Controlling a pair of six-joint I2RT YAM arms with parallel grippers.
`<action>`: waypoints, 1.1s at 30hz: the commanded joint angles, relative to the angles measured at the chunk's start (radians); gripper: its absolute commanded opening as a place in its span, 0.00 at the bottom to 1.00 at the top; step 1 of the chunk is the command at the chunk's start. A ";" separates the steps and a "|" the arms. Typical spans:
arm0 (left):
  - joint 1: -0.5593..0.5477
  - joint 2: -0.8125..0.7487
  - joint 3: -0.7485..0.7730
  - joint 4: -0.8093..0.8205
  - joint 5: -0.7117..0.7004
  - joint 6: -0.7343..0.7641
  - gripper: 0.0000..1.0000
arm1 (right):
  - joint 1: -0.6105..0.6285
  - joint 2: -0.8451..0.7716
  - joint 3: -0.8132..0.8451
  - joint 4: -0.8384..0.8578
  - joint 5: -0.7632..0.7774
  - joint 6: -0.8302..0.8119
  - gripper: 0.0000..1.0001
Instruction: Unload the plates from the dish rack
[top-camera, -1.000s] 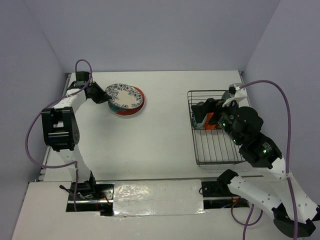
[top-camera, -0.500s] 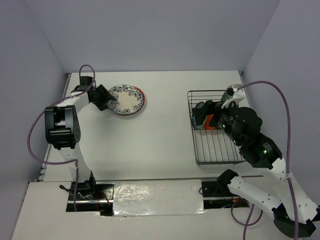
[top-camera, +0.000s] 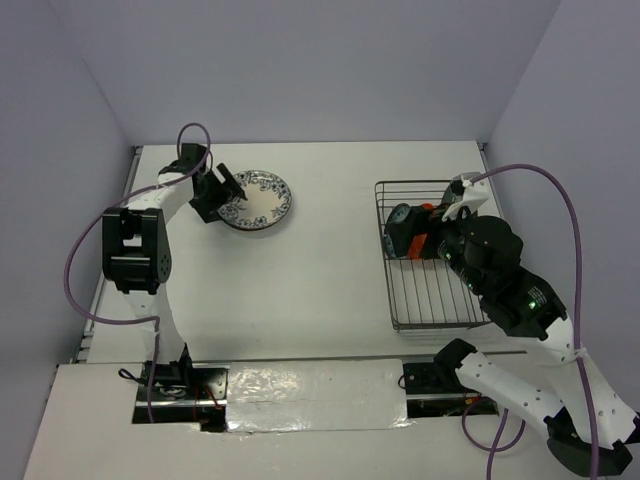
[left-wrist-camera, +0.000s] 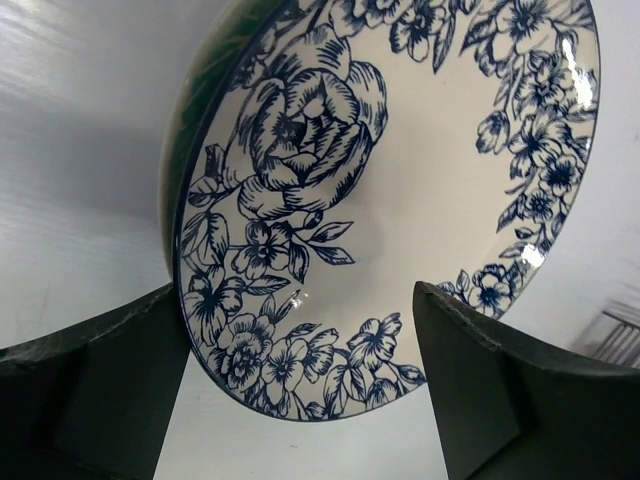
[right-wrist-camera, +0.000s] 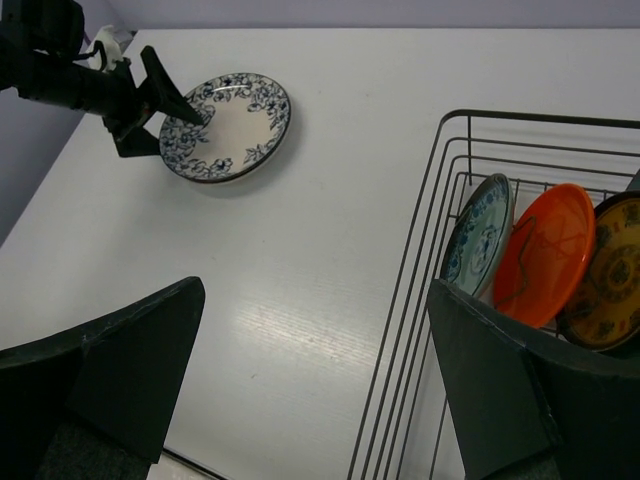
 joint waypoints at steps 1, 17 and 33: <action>0.007 -0.008 0.027 -0.121 -0.139 0.018 0.99 | -0.005 0.003 0.042 -0.020 0.035 -0.022 1.00; -0.053 -0.265 0.092 -0.385 -0.419 0.081 1.00 | -0.270 0.342 0.192 -0.182 0.400 -0.163 1.00; -0.315 -0.767 -0.457 -0.236 -0.356 0.348 0.99 | -0.523 0.598 0.048 0.125 0.514 -0.376 0.71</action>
